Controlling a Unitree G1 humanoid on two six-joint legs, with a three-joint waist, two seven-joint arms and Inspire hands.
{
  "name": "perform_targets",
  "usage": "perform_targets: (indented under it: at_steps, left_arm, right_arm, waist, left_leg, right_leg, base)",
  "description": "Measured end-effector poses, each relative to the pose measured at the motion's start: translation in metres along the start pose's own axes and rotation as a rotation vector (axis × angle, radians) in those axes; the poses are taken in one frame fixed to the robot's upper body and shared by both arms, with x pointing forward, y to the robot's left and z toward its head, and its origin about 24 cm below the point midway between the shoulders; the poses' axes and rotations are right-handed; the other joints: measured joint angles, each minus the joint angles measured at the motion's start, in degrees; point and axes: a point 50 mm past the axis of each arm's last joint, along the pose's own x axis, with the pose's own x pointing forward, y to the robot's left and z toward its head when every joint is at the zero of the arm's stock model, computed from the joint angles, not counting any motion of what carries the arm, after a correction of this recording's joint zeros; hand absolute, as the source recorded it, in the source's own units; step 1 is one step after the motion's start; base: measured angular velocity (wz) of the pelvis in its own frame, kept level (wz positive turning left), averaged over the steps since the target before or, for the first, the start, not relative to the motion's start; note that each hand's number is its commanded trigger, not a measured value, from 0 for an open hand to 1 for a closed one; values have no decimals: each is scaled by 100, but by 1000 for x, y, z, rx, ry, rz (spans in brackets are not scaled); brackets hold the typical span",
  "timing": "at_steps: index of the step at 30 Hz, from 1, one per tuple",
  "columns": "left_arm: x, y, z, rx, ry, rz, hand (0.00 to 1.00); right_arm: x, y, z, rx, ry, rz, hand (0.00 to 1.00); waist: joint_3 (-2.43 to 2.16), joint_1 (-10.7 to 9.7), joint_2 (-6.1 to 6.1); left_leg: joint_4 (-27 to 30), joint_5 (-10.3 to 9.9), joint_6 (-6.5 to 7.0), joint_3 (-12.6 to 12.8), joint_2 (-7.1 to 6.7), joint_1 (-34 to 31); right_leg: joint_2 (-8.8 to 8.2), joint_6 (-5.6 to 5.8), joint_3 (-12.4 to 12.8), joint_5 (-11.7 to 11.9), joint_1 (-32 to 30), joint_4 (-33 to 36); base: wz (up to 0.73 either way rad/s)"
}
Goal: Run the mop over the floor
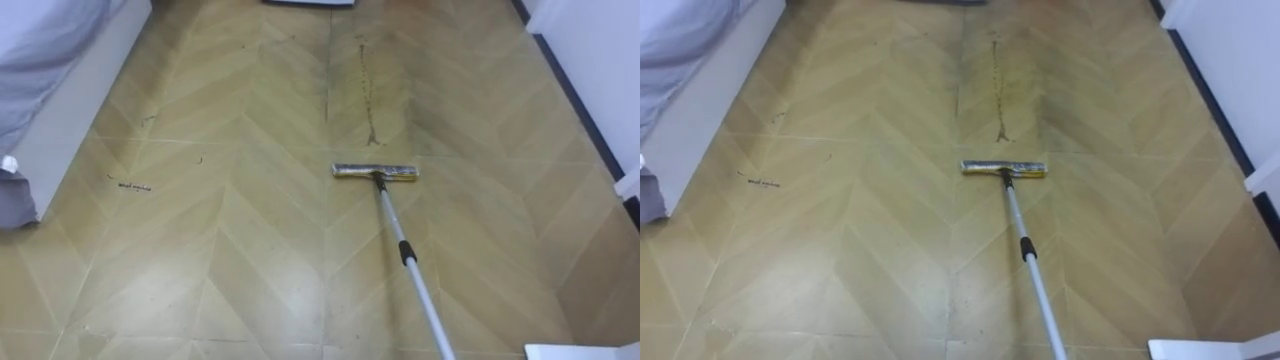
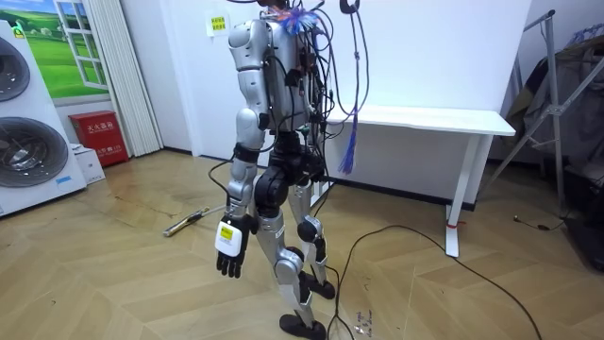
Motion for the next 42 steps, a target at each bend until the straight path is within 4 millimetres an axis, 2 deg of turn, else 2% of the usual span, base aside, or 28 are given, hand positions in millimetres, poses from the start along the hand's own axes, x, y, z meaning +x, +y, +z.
perform_targets:
  at_steps: [7,10,11,17,20,24,28,31,33,37,42]
  left_arm:
    - [0,0,1,0,-2,1,0]
    - [0,-1,3,14,-8,-1,0]
    - [1,0,6,16,-14,-2,0]
    - [2,-2,16,41,-28,-8,0]
    - [2,-4,23,66,-47,-11,0]
    - [3,-6,30,69,-58,-11,0]
    - [3,-11,38,66,-84,-19,0]
    - [3,-13,45,66,-105,-25,0]
    - [3,-14,50,74,-116,-27,0]
    - [2,-16,57,67,-150,-23,0]
    - [2,-14,60,15,-167,-5,0]
  right_arm:
    - [0,0,3,4,3,5,100]
    - [0,0,6,2,3,9,100]
    - [0,0,9,8,-2,8,100]
    - [0,-2,15,33,-22,-6,100]
    - [0,-4,23,44,-43,-23,100]
    - [-1,-7,28,73,-66,-48,100]
    - [-2,-12,33,97,-95,-73,100]
    - [-2,-15,37,118,-121,-97,100]
    - [-3,-17,40,128,-130,-104,100]
    - [-3,-18,45,143,-151,-113,100]
    - [-3,-16,49,151,-171,-131,100]
  waist:
    - [2,0,-8]
    - [-11,0,5]
    - [-32,19,8]
    - [-22,50,54]
    - [-31,49,67]
    - [-14,56,119]
    - [41,52,221]
    - [29,45,284]
    - [37,44,302]
    - [50,50,276]
    - [68,49,210]
  left_leg:
    - [2,0,0,18,3,-9]
    - [22,0,1,31,0,-78]
    - [37,0,1,68,0,-180]
    - [179,1,1,70,0,-543]
    - [270,5,7,68,-2,-850]
    - [466,5,8,55,-5,-1314]
    - [635,9,13,15,-7,-1743]
    - [714,31,36,-2,-27,-2068]
    - [753,55,37,-2,-32,-2233]
    - [817,73,39,2,-45,-2472]
    - [1063,73,41,-14,-147,-2906]
  right_leg:
    - [0,0,6,0,-16,2]
    - [-5,0,2,0,-73,12]
    - [-11,-2,6,1,-177,24]
    - [-23,-11,4,7,-520,115]
    - [-55,-16,-2,10,-797,153]
    - [-99,-16,-35,10,-1219,299]
    - [-122,-17,-54,10,-1624,453]
    - [-162,-54,-91,-17,-2014,644]
    - [-192,-61,-109,-21,-2206,748]
    - [-251,-100,-128,-69,-2538,1020]
    - [-416,-114,-130,-280,-3052,1509]
  base:
    - [0]
    - [-1]
    - [-6]
    - [-1]
    - [0]
    - [5]
    - [4]
    - [5]
    - [0]
    - [0]
    - [10]
